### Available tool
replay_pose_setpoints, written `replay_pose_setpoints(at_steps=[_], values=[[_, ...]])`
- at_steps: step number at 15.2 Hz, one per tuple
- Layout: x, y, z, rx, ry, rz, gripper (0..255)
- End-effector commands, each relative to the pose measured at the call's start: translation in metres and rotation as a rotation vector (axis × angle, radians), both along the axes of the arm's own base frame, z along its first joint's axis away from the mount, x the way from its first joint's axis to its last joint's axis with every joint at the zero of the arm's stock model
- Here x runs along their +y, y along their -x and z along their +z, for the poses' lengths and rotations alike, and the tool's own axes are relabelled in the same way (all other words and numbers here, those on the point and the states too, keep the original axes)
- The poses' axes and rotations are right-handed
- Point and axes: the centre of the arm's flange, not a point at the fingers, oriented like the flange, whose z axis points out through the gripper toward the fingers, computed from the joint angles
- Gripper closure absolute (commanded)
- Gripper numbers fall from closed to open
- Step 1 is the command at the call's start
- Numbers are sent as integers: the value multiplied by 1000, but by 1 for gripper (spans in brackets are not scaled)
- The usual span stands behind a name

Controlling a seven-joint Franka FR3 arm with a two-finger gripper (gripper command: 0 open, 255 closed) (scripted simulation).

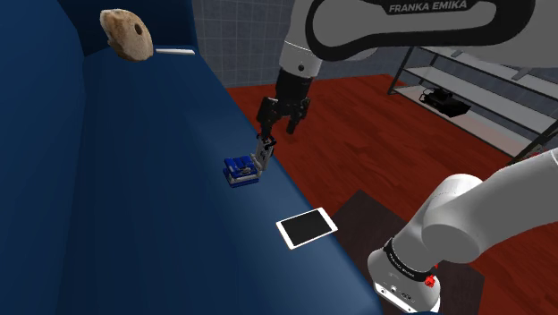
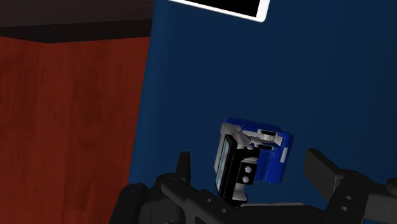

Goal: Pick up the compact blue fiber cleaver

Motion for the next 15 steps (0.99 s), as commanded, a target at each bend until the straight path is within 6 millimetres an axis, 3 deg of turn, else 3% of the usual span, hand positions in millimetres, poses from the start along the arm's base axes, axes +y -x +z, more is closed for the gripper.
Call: replay_pose_setpoints(at_steps=[1,8,10,11,15], values=[[11,-11,-11,15,-16,-22,0],[11,-11,-51,15,-16,-22,0],[11,-11,-51,15,-16,-22,0],[11,-11,-51,15,-16,-22,255],[11,-11,-51,15,-16,-22,255]])
